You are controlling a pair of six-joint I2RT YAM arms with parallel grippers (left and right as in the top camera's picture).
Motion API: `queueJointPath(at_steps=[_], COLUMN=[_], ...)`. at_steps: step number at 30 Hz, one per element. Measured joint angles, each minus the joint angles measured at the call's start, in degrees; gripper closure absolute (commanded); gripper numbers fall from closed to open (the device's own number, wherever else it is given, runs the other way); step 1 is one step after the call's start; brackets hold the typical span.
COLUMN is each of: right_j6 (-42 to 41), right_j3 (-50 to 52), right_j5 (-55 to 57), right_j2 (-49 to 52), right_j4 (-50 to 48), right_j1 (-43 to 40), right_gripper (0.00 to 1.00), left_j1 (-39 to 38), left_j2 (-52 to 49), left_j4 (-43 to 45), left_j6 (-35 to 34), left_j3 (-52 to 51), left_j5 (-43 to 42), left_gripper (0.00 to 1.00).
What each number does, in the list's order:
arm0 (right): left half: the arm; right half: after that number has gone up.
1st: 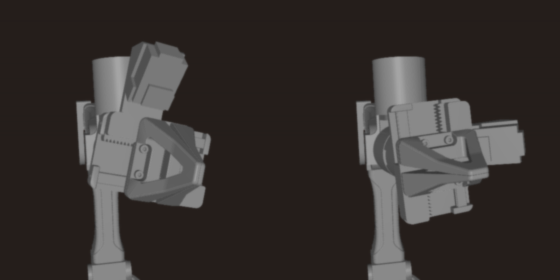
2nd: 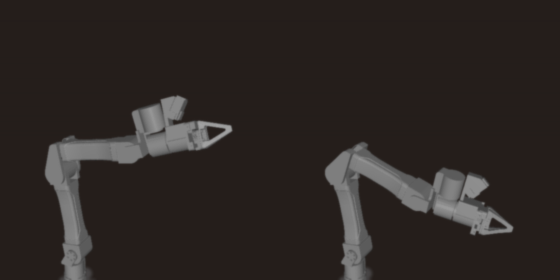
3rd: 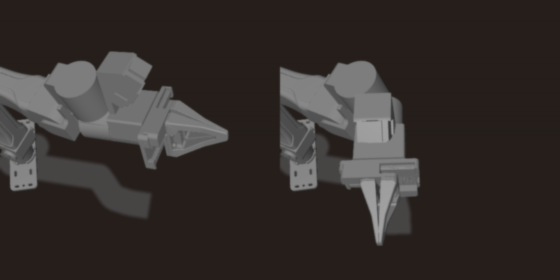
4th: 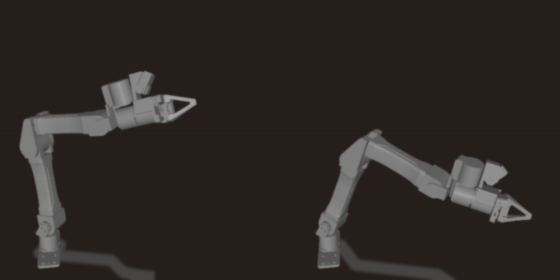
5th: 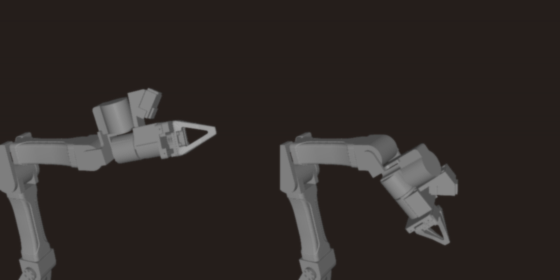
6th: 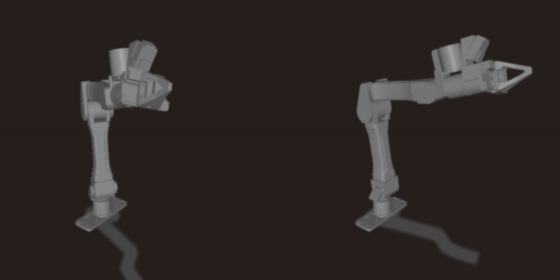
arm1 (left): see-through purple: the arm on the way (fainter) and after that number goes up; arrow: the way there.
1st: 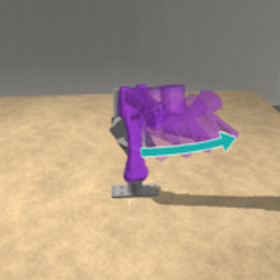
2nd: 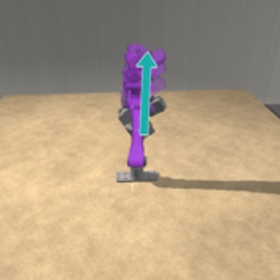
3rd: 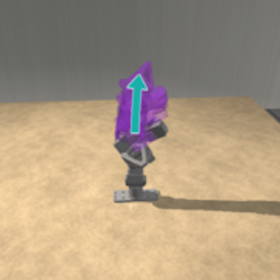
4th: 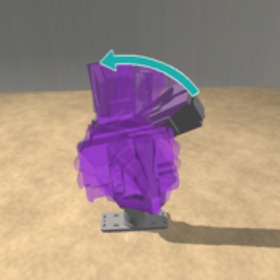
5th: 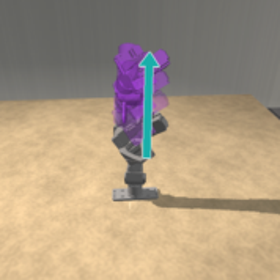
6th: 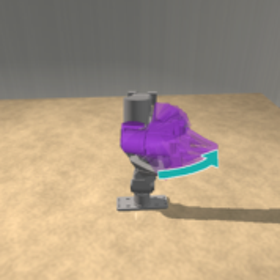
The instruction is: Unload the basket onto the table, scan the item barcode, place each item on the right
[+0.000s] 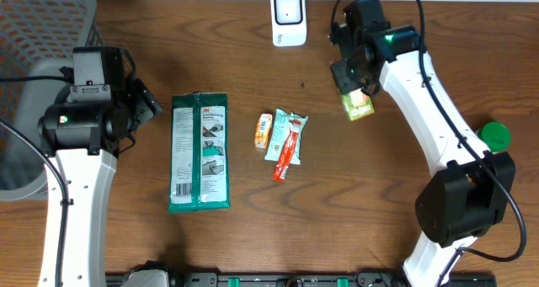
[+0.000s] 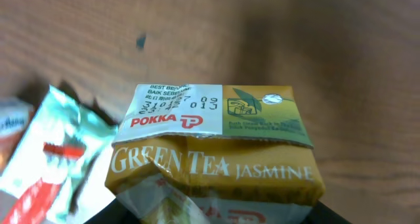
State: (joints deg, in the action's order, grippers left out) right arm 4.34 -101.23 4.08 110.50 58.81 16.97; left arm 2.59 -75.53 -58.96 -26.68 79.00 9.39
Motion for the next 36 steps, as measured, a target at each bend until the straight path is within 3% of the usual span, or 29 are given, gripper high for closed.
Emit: queueJointPath(at_steps=[9,18,25,30,36], right_j6=[-9.38,-12.9,-13.16,-13.38,-13.88], right_j3=[0.04,0.11,2.86,15.37,42.12], right_j5=[0.55,0.66,0.7,1.57,3.21], right_j2=[0.0,-0.5,-9.16,-24.15,-40.35], right_j4=[-6.21,-8.09,-8.13,-16.98,-41.9], right_j1=[-1.4,-1.53,-1.53,-1.53,-1.53], right_gripper=[0.64,0.63,0.63,0.62,0.73], left_j1=[0.0,0.0,0.0,-0.02,0.0], left_j2=[0.0,0.0,0.0,0.0,0.0], left_j4=[0.0,0.0,-0.02,-0.02,-0.04], left_j6=[0.0,0.0,0.0,0.0,0.0], left_j3=[0.0,0.0,0.0,0.0,0.0], left_j5=[0.0,0.0,0.0,-0.02,0.0], left_gripper=[0.11,0.11,0.11,0.11,0.11])
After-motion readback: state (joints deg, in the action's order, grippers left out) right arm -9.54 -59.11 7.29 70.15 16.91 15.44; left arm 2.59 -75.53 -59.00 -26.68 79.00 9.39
